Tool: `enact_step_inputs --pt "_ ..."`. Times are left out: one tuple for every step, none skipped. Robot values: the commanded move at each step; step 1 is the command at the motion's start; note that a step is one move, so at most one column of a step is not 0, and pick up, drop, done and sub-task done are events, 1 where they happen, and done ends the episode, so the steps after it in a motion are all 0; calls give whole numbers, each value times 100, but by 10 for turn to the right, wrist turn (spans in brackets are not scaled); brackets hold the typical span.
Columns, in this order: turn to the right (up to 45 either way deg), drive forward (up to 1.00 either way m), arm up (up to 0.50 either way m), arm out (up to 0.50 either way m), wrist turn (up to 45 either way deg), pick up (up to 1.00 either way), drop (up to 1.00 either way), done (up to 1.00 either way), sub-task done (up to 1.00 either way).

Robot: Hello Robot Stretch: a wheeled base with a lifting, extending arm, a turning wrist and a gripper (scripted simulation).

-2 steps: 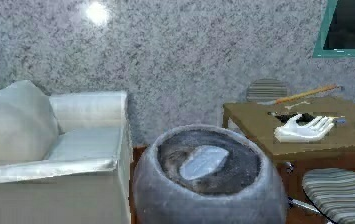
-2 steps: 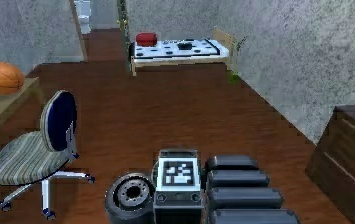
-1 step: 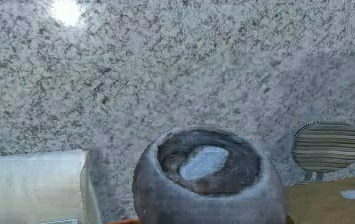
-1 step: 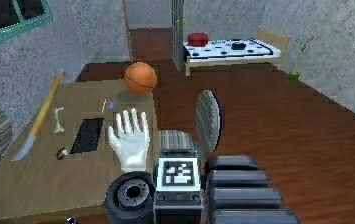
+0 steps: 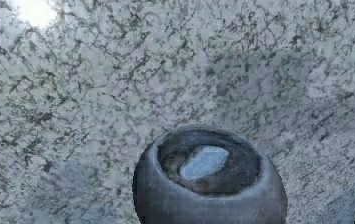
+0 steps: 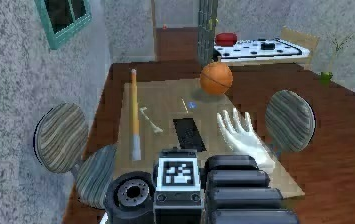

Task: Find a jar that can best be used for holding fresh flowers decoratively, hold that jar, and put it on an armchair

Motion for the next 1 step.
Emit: enact_step_inputs --pt "-450 0 0 0 0 0 0 0 0"
